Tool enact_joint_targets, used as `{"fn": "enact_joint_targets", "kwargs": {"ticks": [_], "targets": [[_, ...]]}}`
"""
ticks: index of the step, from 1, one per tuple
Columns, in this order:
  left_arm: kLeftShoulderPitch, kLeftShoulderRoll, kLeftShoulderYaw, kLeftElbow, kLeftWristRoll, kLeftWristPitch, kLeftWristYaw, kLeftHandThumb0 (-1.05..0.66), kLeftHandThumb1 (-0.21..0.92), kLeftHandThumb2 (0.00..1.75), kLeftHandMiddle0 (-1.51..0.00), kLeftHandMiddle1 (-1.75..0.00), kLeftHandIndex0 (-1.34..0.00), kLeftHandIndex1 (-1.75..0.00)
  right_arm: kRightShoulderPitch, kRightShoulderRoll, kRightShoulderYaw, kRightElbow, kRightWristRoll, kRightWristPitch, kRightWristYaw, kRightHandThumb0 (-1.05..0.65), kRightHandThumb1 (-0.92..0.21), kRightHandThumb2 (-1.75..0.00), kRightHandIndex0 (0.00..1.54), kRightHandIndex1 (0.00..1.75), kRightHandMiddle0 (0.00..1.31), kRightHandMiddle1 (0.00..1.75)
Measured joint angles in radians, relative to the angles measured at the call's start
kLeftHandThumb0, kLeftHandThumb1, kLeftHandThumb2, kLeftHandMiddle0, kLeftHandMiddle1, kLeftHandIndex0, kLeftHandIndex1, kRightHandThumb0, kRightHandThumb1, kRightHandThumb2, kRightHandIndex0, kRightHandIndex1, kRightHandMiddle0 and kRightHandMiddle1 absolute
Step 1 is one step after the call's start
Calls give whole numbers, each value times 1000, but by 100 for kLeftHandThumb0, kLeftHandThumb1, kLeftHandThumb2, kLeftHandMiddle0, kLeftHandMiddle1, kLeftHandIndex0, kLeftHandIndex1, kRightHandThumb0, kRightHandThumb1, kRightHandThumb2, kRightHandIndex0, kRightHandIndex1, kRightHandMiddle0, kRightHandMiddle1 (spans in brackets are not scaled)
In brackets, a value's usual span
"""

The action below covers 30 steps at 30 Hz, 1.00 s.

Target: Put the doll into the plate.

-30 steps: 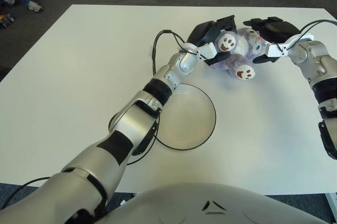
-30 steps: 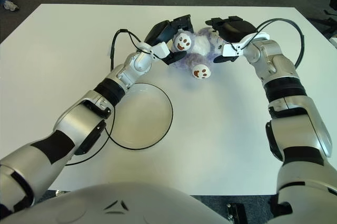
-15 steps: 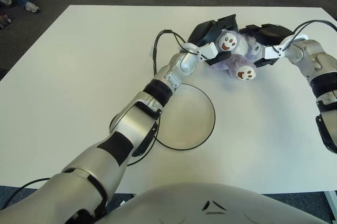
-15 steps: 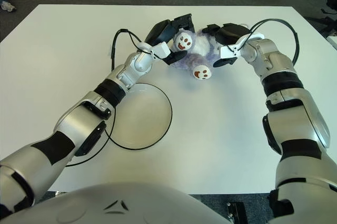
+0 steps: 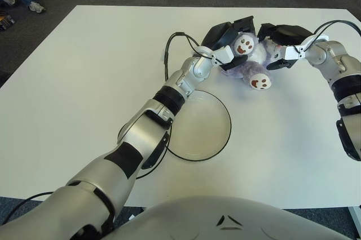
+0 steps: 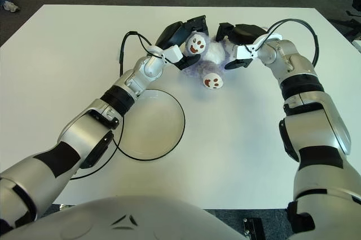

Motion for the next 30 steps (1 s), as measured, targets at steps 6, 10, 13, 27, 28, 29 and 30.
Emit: {"fn": "enact_joint_targets", "kwargs": {"ticks": [6,10,13,27,28,29,30], "targets": [[0,5,-1,-5,5,12,1,-1,7,156,-71,-170,-71,-168,-28,28,19,19,-5,54,58,-71,-26,-92,36,143,14,173],[0,9,-3,-9,13,19,1,-1,6,155,-72,-167,-72,-165,-12,42,9,-7,13,98,84,-65,-25,-94,38,144,29,174],[0,10,-3,-13,13,21,1,-1,6,155,-73,-167,-72,-165,11,47,-5,-43,37,133,99,-57,-31,-102,40,144,39,175],[1,15,-3,-14,12,21,1,-1,5,157,-72,-169,-72,-167,83,208,-4,-97,-27,545,-131,-1,-47,-106,46,160,45,167],[1,16,-3,-13,12,21,1,-1,6,155,-72,-168,-72,-166,76,217,16,-69,-47,546,-170,-1,-50,-101,46,153,45,170],[1,16,-3,-13,12,20,1,-1,6,155,-72,-168,-72,-166,75,214,31,-71,-59,554,-168,-1,-52,-99,46,150,45,171],[2,16,-3,-13,13,20,2,-1,6,154,-72,-167,-72,-165,75,207,33,-98,-58,553,-145,-1,-54,-96,45,147,45,172]]}}
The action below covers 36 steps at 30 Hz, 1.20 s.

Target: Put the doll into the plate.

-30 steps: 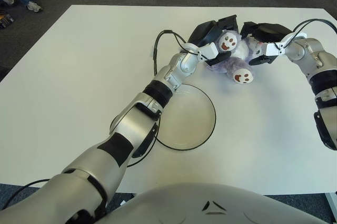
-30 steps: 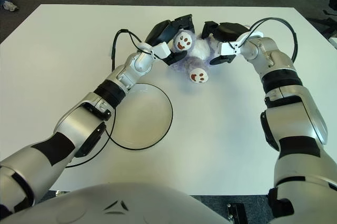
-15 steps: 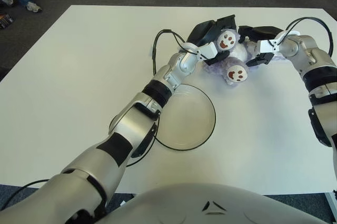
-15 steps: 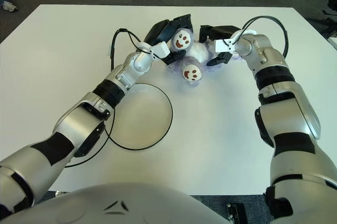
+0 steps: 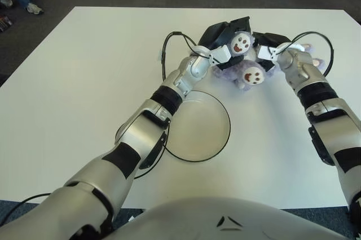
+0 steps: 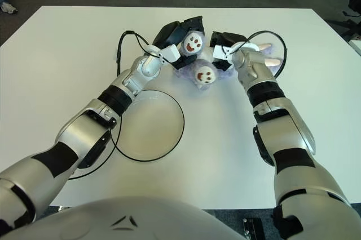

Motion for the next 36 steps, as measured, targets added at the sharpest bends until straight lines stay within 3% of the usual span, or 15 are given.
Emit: {"fn": "enact_joint_targets", "kwargs": {"ticks": [6,15,17,19,21,23,30,36], "targets": [[0,4,0,0,1,-4,13,-1,7,153,-72,-167,-72,-165,6,-68,0,-130,17,-7,187,-1,-47,-101,56,134,49,174],[1,5,1,0,-1,-14,16,-1,7,154,-72,-167,-72,-165,14,-90,13,-190,12,32,320,-1,-45,-104,59,135,49,175],[1,3,1,0,-1,-17,16,-1,7,154,-71,-168,-71,-166,9,-96,28,-195,1,33,345,-1,-49,-100,51,150,46,166],[1,2,1,0,-1,-25,17,-1,7,155,-71,-168,-71,-166,18,-111,49,-219,-27,30,345,21,-44,-104,58,153,24,145],[1,1,1,1,-1,-28,18,-1,7,155,-71,-169,-71,-166,38,-115,54,-260,-41,51,345,32,-41,-107,62,154,12,135],[1,1,1,2,-1,-30,18,-1,7,155,-71,-169,-71,-167,45,-112,58,-274,-47,63,346,40,-38,-110,66,155,5,106],[2,1,2,6,-2,-31,18,-1,7,155,-71,-169,-71,-167,-22,-110,91,-156,-51,-21,361,40,-54,-87,57,153,0,66],[2,5,3,8,-3,-32,18,-1,6,156,-72,-169,-72,-167,-45,-111,104,-111,-53,-60,372,40,-56,-83,58,151,0,54]]}}
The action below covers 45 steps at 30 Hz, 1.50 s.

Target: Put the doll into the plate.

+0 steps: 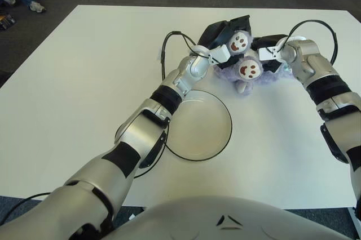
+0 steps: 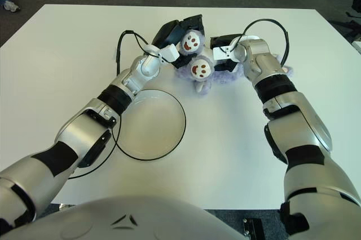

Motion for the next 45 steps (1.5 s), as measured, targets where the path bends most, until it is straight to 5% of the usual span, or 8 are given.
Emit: {"fn": "enact_joint_targets", "kwargs": {"ticks": [17,26,38,40,45], "targets": [[0,-2,8,4,-16,-14,-1,-1,6,156,-71,-170,-71,-168,-6,-13,15,42,-13,-87,14,46,-33,-103,81,137,0,73],[0,-3,9,4,-21,-14,-3,-1,7,156,-70,-171,-70,-168,-13,-6,22,74,-16,-98,-32,45,-36,-102,77,140,2,129],[0,3,9,6,-19,-14,-1,-1,7,156,-70,-171,-70,-168,-29,37,-22,182,15,-41,-126,47,-29,-124,69,161,34,172],[0,5,9,7,-19,-15,-1,-1,7,156,-70,-171,-70,-168,-29,47,-37,200,29,-31,-151,20,-18,-139,76,157,49,174],[0,7,9,12,-20,-19,-2,-1,7,156,-70,-171,-70,-168,-35,69,-65,253,55,-31,-224,4,-5,-153,84,152,64,174]]}}
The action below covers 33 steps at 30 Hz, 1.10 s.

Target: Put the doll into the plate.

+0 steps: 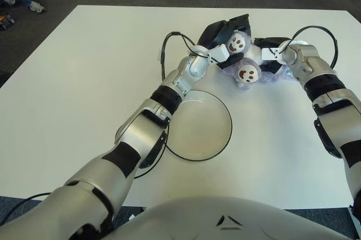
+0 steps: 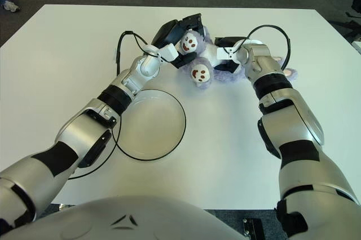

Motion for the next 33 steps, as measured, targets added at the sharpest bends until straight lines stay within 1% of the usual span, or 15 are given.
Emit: {"fn": "enact_joint_targets", "kwargs": {"ticks": [4,10,19,20,24,28,33], "targets": [[0,0,0,1,0,-5,0,-1,7,156,-70,-170,-70,-168,-6,9,-8,34,11,-11,-40,1,-2,-157,87,149,67,175],[0,1,0,6,1,-7,1,-1,6,156,-71,-170,-71,-167,-13,13,-26,87,26,-48,-98,0,2,-159,90,144,73,175],[0,6,0,20,2,-14,8,-1,5,157,-72,-169,-72,-167,-16,13,-24,137,36,-95,-196,0,6,-162,92,139,80,175],[0,6,0,27,2,-15,9,-1,5,157,-72,-169,-72,-167,-19,14,-23,153,36,-100,-224,0,7,-164,92,139,82,175],[-1,6,3,28,1,-17,12,-1,5,157,-72,-169,-72,-167,-16,7,-36,140,49,-119,-229,0,7,-165,89,145,81,175],[-1,10,8,29,1,-18,22,-1,5,157,-73,-169,-73,-167,2,-11,-62,108,67,-138,-230,0,9,-166,90,144,83,175],[-3,22,11,32,5,-18,44,-1,4,157,-73,-169,-73,-166,26,-29,-77,44,80,-139,-223,0,10,-167,92,141,85,175]]}}
